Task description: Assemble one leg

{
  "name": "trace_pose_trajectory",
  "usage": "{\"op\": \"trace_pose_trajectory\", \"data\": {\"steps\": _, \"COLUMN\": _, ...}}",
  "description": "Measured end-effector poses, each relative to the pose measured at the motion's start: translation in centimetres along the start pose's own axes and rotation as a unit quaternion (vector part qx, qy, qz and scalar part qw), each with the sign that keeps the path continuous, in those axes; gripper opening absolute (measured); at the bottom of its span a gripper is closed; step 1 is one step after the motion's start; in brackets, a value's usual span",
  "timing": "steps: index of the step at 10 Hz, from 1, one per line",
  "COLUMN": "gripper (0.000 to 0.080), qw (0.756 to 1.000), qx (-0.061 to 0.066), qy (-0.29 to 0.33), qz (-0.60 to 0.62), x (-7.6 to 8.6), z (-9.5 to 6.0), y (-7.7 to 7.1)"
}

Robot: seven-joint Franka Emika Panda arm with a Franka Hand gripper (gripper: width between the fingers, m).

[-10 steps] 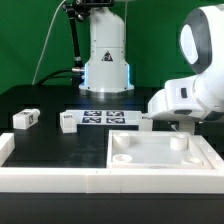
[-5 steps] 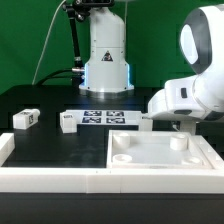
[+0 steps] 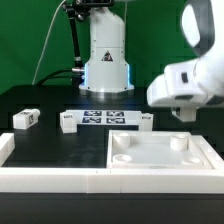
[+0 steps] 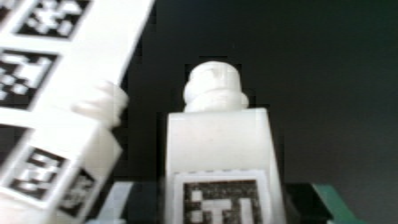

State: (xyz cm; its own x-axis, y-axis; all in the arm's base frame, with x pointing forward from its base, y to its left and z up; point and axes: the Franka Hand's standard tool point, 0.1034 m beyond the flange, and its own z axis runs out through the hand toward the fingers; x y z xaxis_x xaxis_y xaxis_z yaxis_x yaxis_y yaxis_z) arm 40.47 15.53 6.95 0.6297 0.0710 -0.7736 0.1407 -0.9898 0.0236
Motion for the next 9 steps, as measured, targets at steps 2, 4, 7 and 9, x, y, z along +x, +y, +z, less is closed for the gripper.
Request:
{"op": "trace_pose_trajectory", "data": {"steps": 2, "gripper": 0.0288, "qw": 1.000, "qx": 0.005, "qy": 0.016, "qz": 0.004, "x": -0.1, "z": -0.8, "y": 0.4}}
{"op": "trace_pose_trajectory", "data": {"steps": 4, "gripper": 0.0288, "qw": 1.000, "qx": 0.006, "qy": 0.029, "qz": 0.003, "x": 0.3, "z": -0.9, "y": 0.3}}
{"op": "trace_pose_trajectory", "data": {"steps": 7, "gripper": 0.0288, "qw": 0.985, "qx": 0.014, "qy": 0.173, "qz": -0.003, "x": 0.7, "z": -1.5, "y": 0.5}}
{"op": "trace_pose_trajectory", "data": {"steps": 9, "gripper": 0.0288, "qw": 0.965, "qx": 0.013, "qy": 0.263, "qz": -0.008, "x": -0.2, "z": -3.3, "y": 3.6}}
